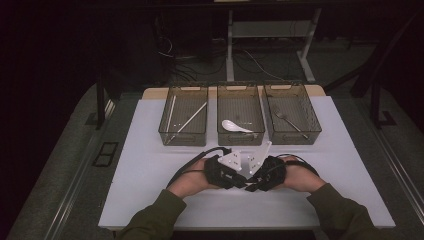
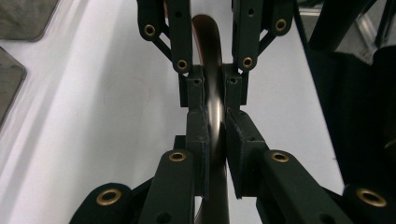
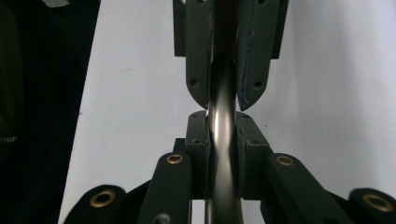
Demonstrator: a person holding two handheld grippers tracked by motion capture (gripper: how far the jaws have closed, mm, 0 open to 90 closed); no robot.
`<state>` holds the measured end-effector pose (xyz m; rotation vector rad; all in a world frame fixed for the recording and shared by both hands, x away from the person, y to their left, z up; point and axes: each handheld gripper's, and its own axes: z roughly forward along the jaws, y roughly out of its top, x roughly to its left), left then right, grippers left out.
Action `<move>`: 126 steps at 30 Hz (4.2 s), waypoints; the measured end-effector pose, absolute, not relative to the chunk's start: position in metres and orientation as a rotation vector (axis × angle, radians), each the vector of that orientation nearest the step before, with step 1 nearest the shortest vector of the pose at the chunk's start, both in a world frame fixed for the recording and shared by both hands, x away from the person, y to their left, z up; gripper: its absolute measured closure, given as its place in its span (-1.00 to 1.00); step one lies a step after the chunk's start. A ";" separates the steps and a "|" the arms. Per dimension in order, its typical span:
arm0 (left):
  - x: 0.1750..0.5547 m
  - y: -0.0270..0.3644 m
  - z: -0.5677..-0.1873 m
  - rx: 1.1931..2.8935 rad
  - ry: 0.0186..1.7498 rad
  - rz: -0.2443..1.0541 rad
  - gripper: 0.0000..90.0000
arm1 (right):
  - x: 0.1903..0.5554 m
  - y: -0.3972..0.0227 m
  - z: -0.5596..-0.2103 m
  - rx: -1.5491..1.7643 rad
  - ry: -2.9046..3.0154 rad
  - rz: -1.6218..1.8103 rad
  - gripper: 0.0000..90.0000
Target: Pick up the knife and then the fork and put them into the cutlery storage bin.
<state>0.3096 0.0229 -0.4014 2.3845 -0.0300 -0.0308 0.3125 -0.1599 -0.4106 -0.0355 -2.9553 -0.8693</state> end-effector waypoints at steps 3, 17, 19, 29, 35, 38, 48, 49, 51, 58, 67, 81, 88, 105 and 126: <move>0.312 0.028 -0.399 2.358 -0.011 -0.023 0.64 | 0.313 -0.161 -0.411 -0.054 -2.964 -0.879 0.73; 0.306 0.098 -0.392 2.216 0.285 0.033 0.21 | 0.322 -0.186 -0.403 -0.149 -2.979 -0.962 0.73; 0.302 0.110 -0.395 2.195 0.336 0.030 0.16 | 0.323 -0.191 -0.399 -0.177 -2.975 -0.988 0.73; 0.287 0.142 -0.410 2.172 0.461 0.008 0.09 | 0.328 -0.223 -0.373 -0.289 -3.017 -1.115 0.73; 0.285 0.154 -0.416 2.136 0.534 0.018 0.00 | 0.335 -0.247 -0.358 -0.431 -2.999 -1.216 0.73; 0.287 0.158 -0.418 2.124 0.571 0.021 -0.02 | 0.343 -0.260 -0.352 -0.519 -2.991 -1.270 0.73; 0.291 0.163 -0.424 2.108 0.616 0.050 -0.12 | 0.374 -0.315 -0.334 -0.861 -2.933 -1.392 0.73; 0.292 0.164 -0.425 2.114 0.616 0.050 -0.13 | 0.377 -0.320 -0.333 -0.897 -2.926 -1.394 0.73; 0.293 0.164 -0.426 2.101 0.627 0.051 -0.16 | 0.384 -0.329 -0.332 -0.978 -2.914 -1.401 0.73; 0.294 0.161 -0.429 2.112 0.621 0.080 -0.38 | 0.407 -0.357 -0.331 -1.252 -2.832 -1.418 0.73; 0.292 0.160 -0.428 2.081 0.636 0.136 -0.68 | 0.434 -0.362 -0.341 -1.517 -2.785 -1.309 0.73; 0.288 0.156 -0.429 2.070 0.660 0.154 -1.00 | 0.462 -0.340 -0.365 -1.678 -2.762 -1.153 0.73; 0.289 0.154 -0.430 2.086 0.650 0.145 -1.00 | 0.471 -0.328 -0.379 -1.692 -2.774 -1.082 0.73; 0.288 0.153 -0.431 2.097 0.634 0.137 -1.00 | 0.476 -0.326 -0.392 -1.750 -2.727 -1.073 0.30; 0.288 0.156 -0.429 2.083 0.635 0.157 -1.00 | 0.409 -0.322 -0.368 -1.479 -2.661 -1.503 -0.36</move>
